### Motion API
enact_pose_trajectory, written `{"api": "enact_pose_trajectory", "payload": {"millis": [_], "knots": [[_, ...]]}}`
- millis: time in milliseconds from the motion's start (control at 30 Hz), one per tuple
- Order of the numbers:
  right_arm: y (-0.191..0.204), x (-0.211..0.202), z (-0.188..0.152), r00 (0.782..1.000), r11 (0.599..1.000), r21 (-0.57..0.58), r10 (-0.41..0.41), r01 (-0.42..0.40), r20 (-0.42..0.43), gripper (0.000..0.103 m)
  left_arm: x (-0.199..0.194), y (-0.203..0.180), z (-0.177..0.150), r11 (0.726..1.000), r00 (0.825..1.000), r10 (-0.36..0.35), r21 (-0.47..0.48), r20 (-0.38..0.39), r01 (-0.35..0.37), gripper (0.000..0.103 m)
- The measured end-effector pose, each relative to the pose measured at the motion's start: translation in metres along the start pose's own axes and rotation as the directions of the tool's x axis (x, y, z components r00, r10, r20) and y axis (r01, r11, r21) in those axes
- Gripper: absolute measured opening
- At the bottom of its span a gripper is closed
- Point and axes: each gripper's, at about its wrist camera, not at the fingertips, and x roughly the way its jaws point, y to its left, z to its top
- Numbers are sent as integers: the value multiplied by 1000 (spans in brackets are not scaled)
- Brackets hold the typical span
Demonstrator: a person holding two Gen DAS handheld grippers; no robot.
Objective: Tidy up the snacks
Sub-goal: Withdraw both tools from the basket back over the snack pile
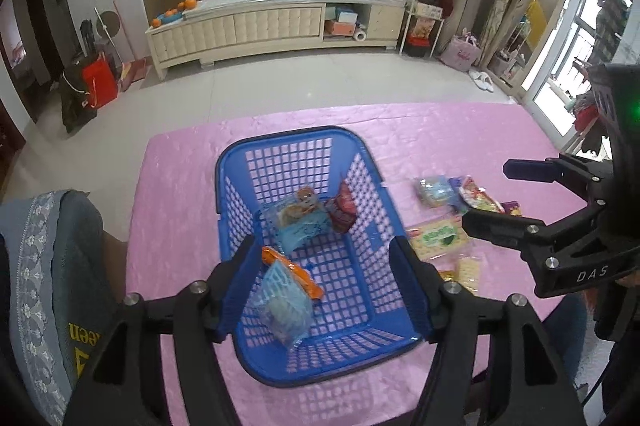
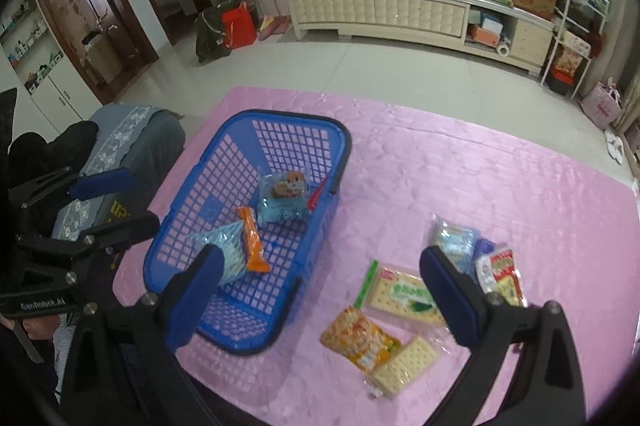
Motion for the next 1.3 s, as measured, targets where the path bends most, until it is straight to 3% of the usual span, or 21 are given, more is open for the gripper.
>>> {"api": "enact_pose_trajectory", "payload": {"millis": [367, 767, 933, 1100, 1300], "knots": [[-35, -41, -34, 999, 997, 64, -43, 41, 27, 100, -14, -64, -3, 995, 998, -54, 81, 35, 51, 68], [-88, -72, -89, 992, 987, 116, -119, 113, 48, 100, 6, -149, -22, 969, 991, -125, 220, 45, 113, 68], [-111, -74, -116, 987, 978, 159, -144, 131, 70, 100, 29, -183, -37, 954, 988, -151, 266, 21, 140, 68], [-126, -71, -139, 964, 961, 178, -235, 211, 128, 100, 54, -204, -57, 948, 990, -142, 289, 21, 130, 68], [-145, -45, -163, 956, 949, 184, -278, 258, 95, 100, 88, -213, -74, 949, 991, -133, 285, -22, 134, 68]]}}
